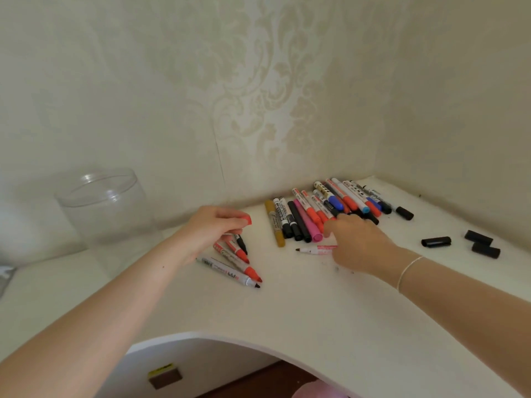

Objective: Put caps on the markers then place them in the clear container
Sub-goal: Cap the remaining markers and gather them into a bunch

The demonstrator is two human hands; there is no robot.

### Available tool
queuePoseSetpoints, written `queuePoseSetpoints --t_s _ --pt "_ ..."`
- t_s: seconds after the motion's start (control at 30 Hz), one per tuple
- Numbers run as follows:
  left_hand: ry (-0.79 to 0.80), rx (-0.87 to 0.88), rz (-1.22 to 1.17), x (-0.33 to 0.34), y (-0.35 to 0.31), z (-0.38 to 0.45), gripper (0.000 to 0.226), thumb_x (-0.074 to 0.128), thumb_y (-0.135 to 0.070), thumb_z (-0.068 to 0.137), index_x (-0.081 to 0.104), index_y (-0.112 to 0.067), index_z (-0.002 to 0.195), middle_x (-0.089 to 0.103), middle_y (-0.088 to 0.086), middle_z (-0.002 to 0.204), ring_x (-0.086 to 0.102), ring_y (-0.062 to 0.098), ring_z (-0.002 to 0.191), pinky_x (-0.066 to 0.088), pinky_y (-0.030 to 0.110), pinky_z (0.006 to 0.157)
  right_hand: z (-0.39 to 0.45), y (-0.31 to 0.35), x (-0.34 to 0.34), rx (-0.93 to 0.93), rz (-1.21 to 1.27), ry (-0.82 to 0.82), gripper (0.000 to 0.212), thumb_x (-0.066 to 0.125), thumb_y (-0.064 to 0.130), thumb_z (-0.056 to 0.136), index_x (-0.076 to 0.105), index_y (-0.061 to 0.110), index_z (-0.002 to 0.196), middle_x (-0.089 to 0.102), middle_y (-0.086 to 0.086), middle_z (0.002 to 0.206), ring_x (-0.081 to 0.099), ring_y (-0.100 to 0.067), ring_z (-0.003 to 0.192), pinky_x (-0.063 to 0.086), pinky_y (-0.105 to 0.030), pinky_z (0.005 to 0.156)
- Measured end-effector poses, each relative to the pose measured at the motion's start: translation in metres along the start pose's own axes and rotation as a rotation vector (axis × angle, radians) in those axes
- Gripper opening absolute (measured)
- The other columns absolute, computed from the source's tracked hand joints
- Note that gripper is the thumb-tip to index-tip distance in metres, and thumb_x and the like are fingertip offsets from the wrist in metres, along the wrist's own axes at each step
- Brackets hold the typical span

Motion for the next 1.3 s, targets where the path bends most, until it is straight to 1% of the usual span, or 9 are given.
queuePoseSetpoints --t_s 0.1,0.23,0.43,0.77,0.87,1.03,1.1,1.2,1.3 --pt "-0.092 0.066 0.034 -0.011 -0.005 0.002 0.017 0.065 -0.014 0.089 0.071 -0.008 0.104 0.072 0.006 0.093 0.067 0.005 0.074 0.053 0.013 0.064 0.003 0.045 -0.013 -0.119 0.137 -0.158 0.021 0.049 0.012 0.088 0.056 0.015 0.108 0.054 -0.003 0.111 0.051 -0.022 0.105 0.045 -0.032 0.088" --pt "-0.216 0.113 0.207 -0.022 -0.007 0.003 0.017 0.057 -0.023 0.095 0.064 -0.011 0.105 0.071 0.004 0.091 0.07 0.014 0.079 0.053 0.035 0.077 0.018 0.109 -0.004 -0.214 0.403 -0.068 0.021 0.05 0.014 0.086 0.062 0.016 0.103 0.061 -0.003 0.106 0.059 -0.021 0.095 0.05 -0.032 0.082" --pt "-0.357 0.103 0.544 -0.044 0.006 -0.008 0.02 0.041 -0.032 0.1 0.051 -0.015 0.105 0.063 0.003 0.096 0.06 0.027 0.09 0.049 0.042 0.083 0.04 0.152 0.017 -0.211 0.242 0.014 0.021 0.05 0.019 0.089 0.057 0.011 0.108 0.059 -0.009 0.11 0.057 -0.028 0.101 0.042 -0.031 0.078" --pt "-0.299 0.034 0.546 -0.045 0.026 0.004 0.018 0.037 -0.026 0.102 0.046 -0.011 0.103 0.059 0.01 0.101 0.061 0.027 0.09 0.046 0.037 0.071 0.078 0.147 0.021 -0.124 0.386 0.003 0.012 0.049 0.013 0.089 0.053 0.012 0.1 0.058 -0.01 0.11 0.056 -0.027 0.099 0.045 -0.035 0.084" --pt "-0.307 0.035 0.56 -0.044 0.027 0.005 0.011 0.037 -0.02 0.102 0.044 -0.013 0.104 0.058 0.008 0.098 0.059 0.025 0.092 0.04 0.032 0.068 0.082 0.155 0.022 -0.154 0.278 -0.022 0.009 0.051 0.024 0.09 0.049 0.015 0.092 0.057 -0.01 0.11 0.055 -0.028 0.101 0.041 -0.033 0.083" --pt "-0.358 0.08 0.527 -0.047 0.029 -0.001 0.005 0.037 -0.018 0.102 0.041 -0.015 0.102 0.045 -0.004 0.084 0.047 0.019 0.078 0.025 0.028 0.06 0.085 0.169 0.025 -0.193 0.063 -0.052 0.029 0.05 0.03 0.09 0.053 0.012 0.113 0.052 -0.011 0.118 0.048 -0.029 0.112 0.036 -0.036 0.093" --pt "-0.396 0.105 0.492 -0.049 0.033 -0.006 0.009 0.038 -0.021 0.102 0.042 -0.013 0.103 0.048 0.0 0.087 0.049 0.023 0.079 0.029 0.031 0.062 0.088 0.169 0.024 -0.187 0.082 -0.06 0.022 0.051 0.028 0.09 0.054 0.012 0.104 0.055 -0.01 0.114 0.052 -0.029 0.109 0.038 -0.036 0.091" --pt "-0.46 0.166 0.42 -0.048 0.039 -0.016 0.009 0.04 -0.024 0.1 0.044 -0.018 0.106 0.056 0.001 0.098 0.055 0.023 0.089 0.043 0.037 0.076 0.096 0.15 0.019 -0.044 0.544 -0.055 0.023 0.057 0.03 0.086 0.049 0.015 0.07 0.06 -0.007 0.08 0.059 -0.024 0.074 0.047 -0.032 0.069" --pt "-0.481 0.234 0.337 -0.038 0.041 -0.023 0.007 0.042 -0.023 0.1 0.045 -0.023 0.106 0.057 -0.008 0.101 0.055 0.013 0.09 0.042 0.03 0.078 0.103 0.126 0.008 0.113 1.121 -0.133 0.018 0.062 0.025 0.085 0.059 0.008 0.079 0.065 -0.009 0.07 0.054 -0.018 0.055 0.048 -0.031 0.058"
Point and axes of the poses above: each hand's wrist, its own z-axis towards the middle knuckle, its own x-axis out of the palm, y = z × x, the point moved 8 cm from there along z, towards the middle knuckle
